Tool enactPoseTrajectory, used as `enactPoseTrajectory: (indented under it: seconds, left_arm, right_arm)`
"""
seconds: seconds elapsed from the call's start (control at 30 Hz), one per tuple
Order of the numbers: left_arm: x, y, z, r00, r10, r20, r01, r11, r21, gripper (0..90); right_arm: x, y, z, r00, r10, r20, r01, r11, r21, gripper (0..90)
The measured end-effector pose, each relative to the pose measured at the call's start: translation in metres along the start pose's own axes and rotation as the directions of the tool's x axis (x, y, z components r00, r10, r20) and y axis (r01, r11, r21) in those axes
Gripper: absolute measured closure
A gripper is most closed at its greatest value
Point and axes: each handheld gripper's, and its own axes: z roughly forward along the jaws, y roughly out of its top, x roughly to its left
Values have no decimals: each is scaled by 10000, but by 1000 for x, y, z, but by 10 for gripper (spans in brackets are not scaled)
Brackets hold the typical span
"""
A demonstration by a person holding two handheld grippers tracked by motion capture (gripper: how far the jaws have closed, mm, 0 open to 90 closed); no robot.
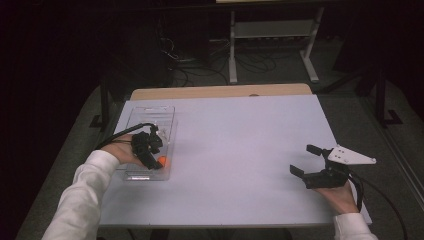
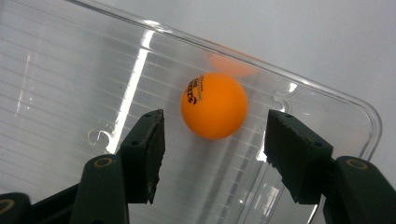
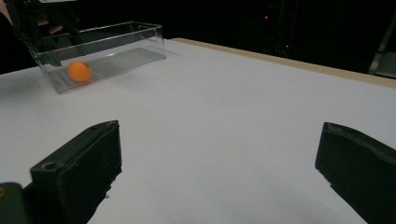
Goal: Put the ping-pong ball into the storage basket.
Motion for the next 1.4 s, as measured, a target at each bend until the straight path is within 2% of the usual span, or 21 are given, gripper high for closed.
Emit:
enactPoseTrajectory:
  seconds: [0.1,0.2,0.4,0.57,0.77,0.87,1.0,1.37,1.4]
  left_arm:
    - [0,-1,-3,10000,-73,-16,73,9999,-129,355]
    - [1,-2,-7,9989,-282,-367,274,9994,-224,300]
    - [2,-5,-14,9980,-439,-446,421,9983,-409,243]
    - [2,-9,-24,9940,-695,-846,651,9965,-528,201]
    - [-1,-6,-39,9917,-643,-1117,550,9950,-838,123]
    - [-3,-4,-45,9902,-641,-1242,516,9935,-1013,22]
    - [-5,-4,-49,9878,-654,-1411,481,9913,-1226,0]
    - [-12,-12,-62,9833,-927,-1565,561,9730,-2237,0]
    - [-12,-13,-61,9832,-1032,-1509,651,9689,-2386,0]
  right_arm:
    - [0,0,0,10000,-10,8,10,10000,-30,0]
    - [0,0,0,10000,18,29,-18,10000,-14,0]
    - [0,0,0,10000,40,32,-40,10000,2,0]
    - [1,0,0,10000,30,-3,-30,10000,-17,0]
    - [1,1,-1,10000,52,-18,-52,10000,-56,0]
    - [1,1,-1,10000,48,-25,-48,10000,-71,0]
    - [1,1,-1,10000,51,-39,-51,10000,-66,0]
    - [2,2,-1,9999,60,-82,-61,9999,-114,0]
    - [2,2,-1,9999,61,-81,-62,9999,-113,0]
